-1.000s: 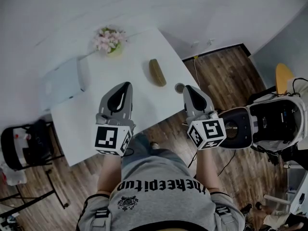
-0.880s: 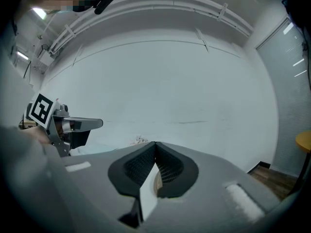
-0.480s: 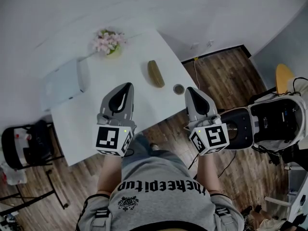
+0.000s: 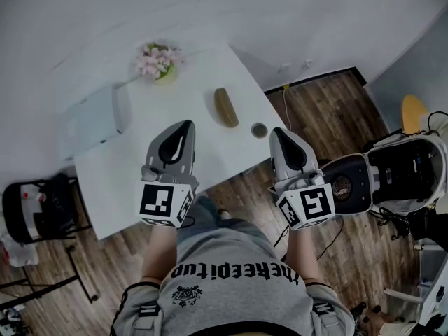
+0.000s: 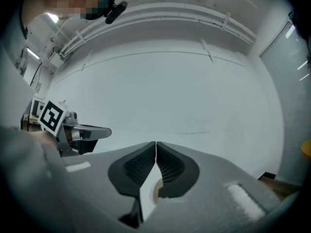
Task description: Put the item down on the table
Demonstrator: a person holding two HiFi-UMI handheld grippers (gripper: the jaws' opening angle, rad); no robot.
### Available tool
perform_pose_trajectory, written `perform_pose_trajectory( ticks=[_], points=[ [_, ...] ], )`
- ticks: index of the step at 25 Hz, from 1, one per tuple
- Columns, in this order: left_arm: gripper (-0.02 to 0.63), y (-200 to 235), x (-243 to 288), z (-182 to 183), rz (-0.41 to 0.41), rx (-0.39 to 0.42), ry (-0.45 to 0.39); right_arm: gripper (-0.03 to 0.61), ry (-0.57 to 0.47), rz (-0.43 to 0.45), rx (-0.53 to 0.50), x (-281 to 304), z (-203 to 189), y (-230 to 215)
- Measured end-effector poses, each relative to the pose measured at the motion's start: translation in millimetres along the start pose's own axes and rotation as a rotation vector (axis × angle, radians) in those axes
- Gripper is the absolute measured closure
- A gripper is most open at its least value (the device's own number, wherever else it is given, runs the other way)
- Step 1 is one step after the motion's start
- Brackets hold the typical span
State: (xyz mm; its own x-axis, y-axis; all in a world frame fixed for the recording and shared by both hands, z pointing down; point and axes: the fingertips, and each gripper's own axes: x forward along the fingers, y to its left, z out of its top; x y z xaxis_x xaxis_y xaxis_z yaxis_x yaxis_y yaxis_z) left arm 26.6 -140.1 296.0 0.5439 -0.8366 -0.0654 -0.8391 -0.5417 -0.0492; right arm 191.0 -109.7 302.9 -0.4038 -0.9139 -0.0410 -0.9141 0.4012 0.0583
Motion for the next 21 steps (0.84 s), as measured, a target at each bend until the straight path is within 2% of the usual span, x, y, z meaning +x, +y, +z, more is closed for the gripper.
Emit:
perform_pose_trajectory(
  ticks=[9,21],
  points=[
    [0.595,-3,7,-7,0.0,0.009,-0.005,0.577,-0.008,0.012,-0.012,1,-5,-4],
    [0.595,-11,12,4,-0.018,0.012,-0.005,0.577,-0.011,0.003,-0.016,-1,5,-9]
  ],
)
